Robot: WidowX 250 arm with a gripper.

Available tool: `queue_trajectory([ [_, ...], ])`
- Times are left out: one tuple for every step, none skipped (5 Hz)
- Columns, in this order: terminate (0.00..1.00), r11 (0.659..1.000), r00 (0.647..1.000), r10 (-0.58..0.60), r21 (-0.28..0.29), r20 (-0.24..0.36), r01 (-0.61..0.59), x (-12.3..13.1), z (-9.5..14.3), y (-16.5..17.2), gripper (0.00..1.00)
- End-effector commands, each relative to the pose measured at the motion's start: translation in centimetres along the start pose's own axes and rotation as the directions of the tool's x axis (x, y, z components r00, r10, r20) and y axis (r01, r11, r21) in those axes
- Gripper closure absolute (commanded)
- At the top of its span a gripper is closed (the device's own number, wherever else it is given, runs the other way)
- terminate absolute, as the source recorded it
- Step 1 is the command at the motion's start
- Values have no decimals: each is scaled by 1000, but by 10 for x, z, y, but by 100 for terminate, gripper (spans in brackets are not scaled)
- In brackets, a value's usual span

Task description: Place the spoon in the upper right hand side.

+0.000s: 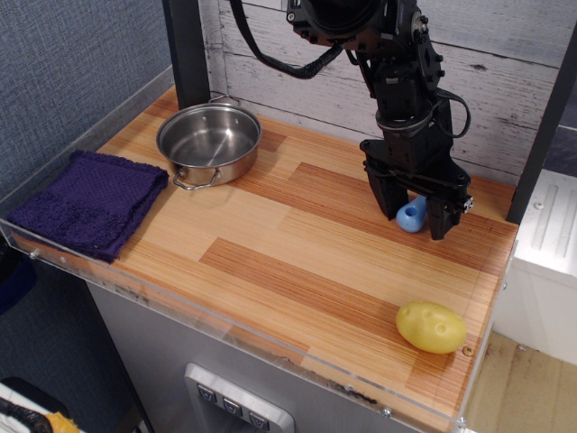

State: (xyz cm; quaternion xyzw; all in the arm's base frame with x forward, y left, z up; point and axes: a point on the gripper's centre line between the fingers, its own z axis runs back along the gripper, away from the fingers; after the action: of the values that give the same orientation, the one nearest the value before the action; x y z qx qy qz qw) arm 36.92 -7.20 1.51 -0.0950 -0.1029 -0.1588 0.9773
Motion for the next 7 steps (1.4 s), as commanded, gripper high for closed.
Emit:
queue_trajectory([
  [0, 1000, 995, 23, 16, 93, -25, 1, 45, 6, 0],
  [0, 999, 985, 20, 44, 169, -28, 9, 76, 6, 0],
  [0, 996, 966, 46, 67, 256, -65, 11, 117, 5, 0],
  [0, 996, 950, 44, 57, 310, -65, 4, 153, 3, 0],
  [0, 993, 931, 76, 52, 356, -101, -6, 180, 3, 0],
  [0, 985, 936, 129, 62, 328, -158, -21, 188, 5, 0],
  [0, 985, 936, 129, 62, 328, -158, -21, 188, 5, 0],
])
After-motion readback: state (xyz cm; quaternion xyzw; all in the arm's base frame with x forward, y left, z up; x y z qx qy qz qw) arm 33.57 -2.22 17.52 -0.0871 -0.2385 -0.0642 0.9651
